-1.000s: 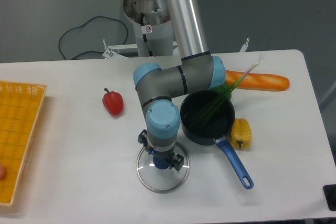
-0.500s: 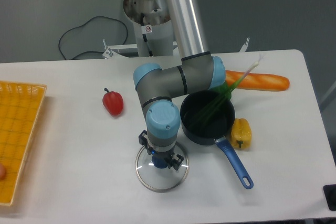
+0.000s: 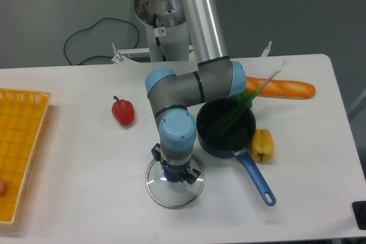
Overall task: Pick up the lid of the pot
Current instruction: 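Lift the glass lid by its knob up off the table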
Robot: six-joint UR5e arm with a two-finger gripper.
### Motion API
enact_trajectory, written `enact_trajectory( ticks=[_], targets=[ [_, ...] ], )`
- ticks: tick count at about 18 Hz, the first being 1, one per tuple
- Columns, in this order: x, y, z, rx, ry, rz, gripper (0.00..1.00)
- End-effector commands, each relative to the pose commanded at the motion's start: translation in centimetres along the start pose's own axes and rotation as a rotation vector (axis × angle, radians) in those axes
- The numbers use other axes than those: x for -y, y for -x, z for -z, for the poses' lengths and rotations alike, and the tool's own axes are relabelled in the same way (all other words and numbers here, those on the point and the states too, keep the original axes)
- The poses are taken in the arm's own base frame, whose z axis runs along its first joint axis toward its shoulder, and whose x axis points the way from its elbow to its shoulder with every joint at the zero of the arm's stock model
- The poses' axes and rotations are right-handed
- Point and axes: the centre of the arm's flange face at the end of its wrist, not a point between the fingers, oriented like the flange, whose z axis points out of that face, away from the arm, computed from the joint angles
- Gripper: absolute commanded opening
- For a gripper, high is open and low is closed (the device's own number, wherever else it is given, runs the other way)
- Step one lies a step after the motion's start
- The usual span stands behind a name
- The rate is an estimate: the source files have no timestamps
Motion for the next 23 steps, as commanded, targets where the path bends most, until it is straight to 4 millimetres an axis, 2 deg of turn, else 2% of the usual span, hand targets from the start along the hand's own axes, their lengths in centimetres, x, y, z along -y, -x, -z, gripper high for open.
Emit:
enact_trajectory(
  ticks=[1, 6, 17, 23],
  targets=[
    [0.1, 0.1, 0.4, 0.008, -0.002, 0.000, 0.38],
    [0.0, 0.0, 1.5, 0.040, 0.079, -0.032, 0.38],
    [-0.6, -1.6, 7.1, 0.053, 0.062, -0.034, 0.37],
    [-1.6, -1.6, 10.0, 0.064, 0.057, -0.020, 0.37]
  ],
)
